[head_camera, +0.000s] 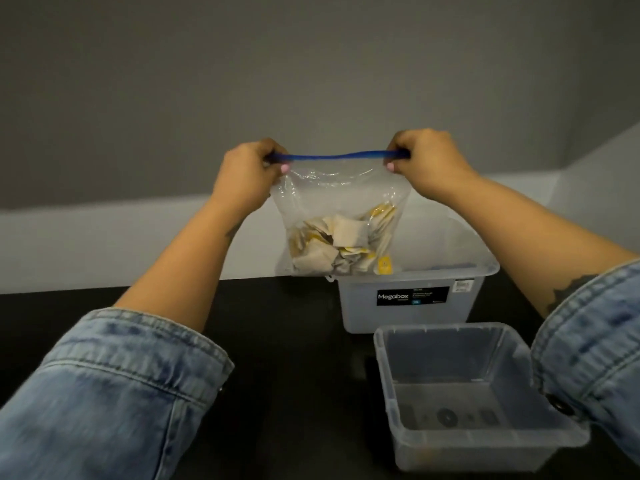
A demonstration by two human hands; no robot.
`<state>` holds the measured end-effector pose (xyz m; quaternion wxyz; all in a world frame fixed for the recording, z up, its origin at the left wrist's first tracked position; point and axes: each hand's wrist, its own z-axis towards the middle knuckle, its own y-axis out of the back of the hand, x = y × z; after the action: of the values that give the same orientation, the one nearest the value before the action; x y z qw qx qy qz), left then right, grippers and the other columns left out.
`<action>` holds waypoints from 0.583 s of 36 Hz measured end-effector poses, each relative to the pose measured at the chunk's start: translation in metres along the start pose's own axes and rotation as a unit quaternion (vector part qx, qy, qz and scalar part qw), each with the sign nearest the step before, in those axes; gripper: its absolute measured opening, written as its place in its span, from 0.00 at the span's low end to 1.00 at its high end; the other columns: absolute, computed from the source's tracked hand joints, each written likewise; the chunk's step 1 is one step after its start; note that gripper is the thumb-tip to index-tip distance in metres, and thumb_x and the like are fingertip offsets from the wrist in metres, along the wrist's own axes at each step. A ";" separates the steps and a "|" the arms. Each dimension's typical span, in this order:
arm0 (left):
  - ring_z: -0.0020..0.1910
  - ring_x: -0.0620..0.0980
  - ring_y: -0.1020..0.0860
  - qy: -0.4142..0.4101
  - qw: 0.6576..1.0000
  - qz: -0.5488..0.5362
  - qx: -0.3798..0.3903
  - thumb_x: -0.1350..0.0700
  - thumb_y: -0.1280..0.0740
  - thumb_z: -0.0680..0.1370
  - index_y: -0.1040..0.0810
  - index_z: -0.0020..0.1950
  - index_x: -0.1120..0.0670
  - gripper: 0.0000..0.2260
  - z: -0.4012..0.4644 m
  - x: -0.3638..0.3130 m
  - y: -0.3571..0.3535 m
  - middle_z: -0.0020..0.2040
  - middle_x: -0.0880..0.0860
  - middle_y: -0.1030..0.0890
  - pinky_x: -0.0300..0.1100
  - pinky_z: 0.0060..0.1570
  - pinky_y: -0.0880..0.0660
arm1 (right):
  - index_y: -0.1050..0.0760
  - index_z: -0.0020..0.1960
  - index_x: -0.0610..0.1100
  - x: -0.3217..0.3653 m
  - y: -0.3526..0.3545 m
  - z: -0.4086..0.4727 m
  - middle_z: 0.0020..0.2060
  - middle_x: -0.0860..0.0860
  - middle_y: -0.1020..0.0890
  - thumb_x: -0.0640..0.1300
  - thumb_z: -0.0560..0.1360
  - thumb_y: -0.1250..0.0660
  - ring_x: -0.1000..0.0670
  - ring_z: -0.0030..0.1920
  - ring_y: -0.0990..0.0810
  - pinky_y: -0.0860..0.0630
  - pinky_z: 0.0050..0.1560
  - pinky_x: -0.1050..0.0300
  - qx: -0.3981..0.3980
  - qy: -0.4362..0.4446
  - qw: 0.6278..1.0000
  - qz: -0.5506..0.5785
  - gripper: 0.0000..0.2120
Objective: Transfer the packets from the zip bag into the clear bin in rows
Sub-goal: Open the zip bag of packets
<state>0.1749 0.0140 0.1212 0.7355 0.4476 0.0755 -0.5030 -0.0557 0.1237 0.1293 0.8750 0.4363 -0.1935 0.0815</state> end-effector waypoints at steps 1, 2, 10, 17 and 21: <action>0.43 0.54 0.20 0.006 1.000 -0.002 0.004 0.59 0.32 0.75 0.20 0.50 0.53 0.05 -0.007 0.004 0.007 0.44 0.55 0.20 0.49 0.43 0.20 | 0.21 0.51 0.43 0.007 -0.004 -0.005 0.43 0.47 0.23 0.39 0.75 0.33 0.48 0.44 0.27 0.35 0.44 0.60 0.007 0.000 1.000 0.007 0.06; 0.42 0.52 0.20 0.012 1.000 -0.003 0.010 0.59 0.32 0.76 0.21 0.51 0.53 0.05 -0.015 0.008 0.013 0.44 0.54 0.21 0.47 0.40 0.20 | 0.21 0.50 0.43 0.013 -0.009 -0.010 0.42 0.47 0.24 0.40 0.75 0.32 0.48 0.43 0.27 0.35 0.43 0.60 0.016 0.001 1.000 0.012 0.05; 0.39 0.42 0.23 0.082 0.994 0.009 0.066 0.58 0.34 0.77 0.24 0.49 0.51 0.03 -0.084 0.061 0.030 0.45 0.50 0.22 0.35 0.35 0.26 | 0.22 0.47 0.45 0.043 -0.060 -0.065 0.37 0.50 0.24 0.40 0.75 0.32 0.49 0.41 0.26 0.34 0.41 0.59 0.108 0.011 0.994 0.015 0.02; 0.42 0.48 0.21 0.173 0.974 0.006 0.147 0.58 0.33 0.76 0.23 0.47 0.51 0.02 -0.138 0.093 0.018 0.43 0.49 0.21 0.44 0.44 0.21 | 0.27 0.45 0.49 0.038 -0.110 -0.115 0.33 0.55 0.28 0.41 0.76 0.33 0.53 0.38 0.28 0.36 0.36 0.61 0.207 -0.016 0.978 0.017 0.04; 0.43 0.46 0.21 0.213 0.959 0.024 0.187 0.57 0.32 0.76 0.24 0.46 0.48 0.04 -0.160 0.105 0.007 0.44 0.48 0.21 0.42 0.44 0.22 | 0.23 0.49 0.47 0.032 -0.130 -0.135 0.40 0.51 0.24 0.42 0.75 0.32 0.51 0.43 0.25 0.31 0.43 0.58 0.239 -0.056 0.969 0.023 0.03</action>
<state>0.2857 0.0615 -0.0283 0.6175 0.6754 0.1248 -0.3832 0.0500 0.1513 -0.0255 0.7312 0.6318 -0.2269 0.1212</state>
